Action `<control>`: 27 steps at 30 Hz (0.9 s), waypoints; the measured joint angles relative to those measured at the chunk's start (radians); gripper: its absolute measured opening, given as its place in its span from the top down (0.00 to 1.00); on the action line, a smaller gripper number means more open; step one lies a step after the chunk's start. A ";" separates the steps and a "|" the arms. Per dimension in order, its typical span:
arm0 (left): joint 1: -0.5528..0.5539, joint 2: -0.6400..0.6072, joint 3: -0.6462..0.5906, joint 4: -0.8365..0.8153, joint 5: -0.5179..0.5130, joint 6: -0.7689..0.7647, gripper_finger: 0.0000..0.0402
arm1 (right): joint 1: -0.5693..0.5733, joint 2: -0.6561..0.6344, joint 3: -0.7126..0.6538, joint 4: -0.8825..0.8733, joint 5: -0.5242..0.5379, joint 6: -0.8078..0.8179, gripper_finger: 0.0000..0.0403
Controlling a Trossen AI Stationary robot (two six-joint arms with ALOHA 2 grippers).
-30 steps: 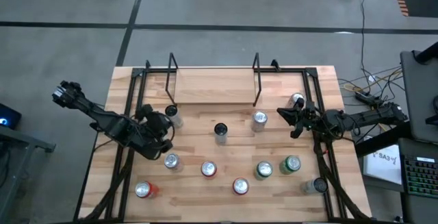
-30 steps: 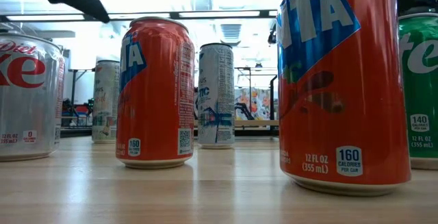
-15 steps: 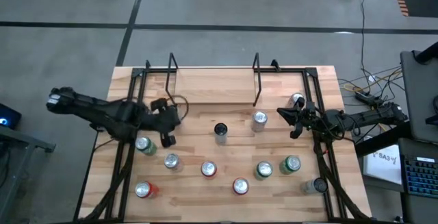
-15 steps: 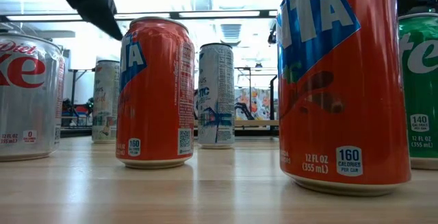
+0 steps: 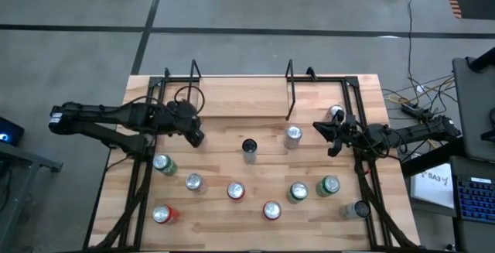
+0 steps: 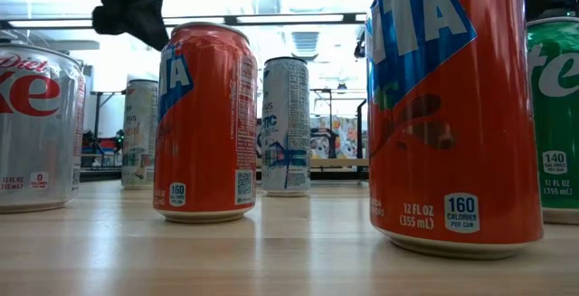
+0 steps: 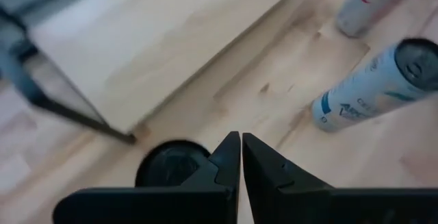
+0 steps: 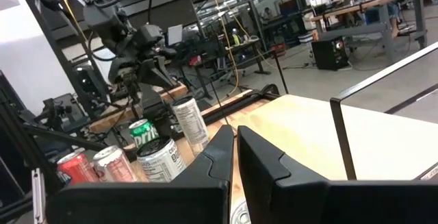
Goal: Sort soda cans
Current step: Put the white yellow soda can on the shelf
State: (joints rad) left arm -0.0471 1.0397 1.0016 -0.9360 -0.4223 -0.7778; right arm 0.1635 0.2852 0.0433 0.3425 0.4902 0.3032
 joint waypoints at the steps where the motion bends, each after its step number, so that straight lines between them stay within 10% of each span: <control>1: 0.000 0.000 0.000 -0.014 0.009 -0.044 0.98 | 0.000 0.000 0.000 -0.005 0.000 0.000 0.97; 19: 0.006 0.007 0.000 -0.092 -0.013 -0.195 0.38 | 0.000 0.000 0.000 -0.136 -0.042 0.011 0.97; 27: 0.018 0.034 0.000 -0.137 -0.037 -0.225 0.31 | 0.000 0.000 0.000 -0.136 -0.055 0.010 0.97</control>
State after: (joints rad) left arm -0.0290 1.0735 1.0016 -1.0734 -0.4596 -1.0032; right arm 0.1635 0.2848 0.0433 0.2062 0.4355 0.3134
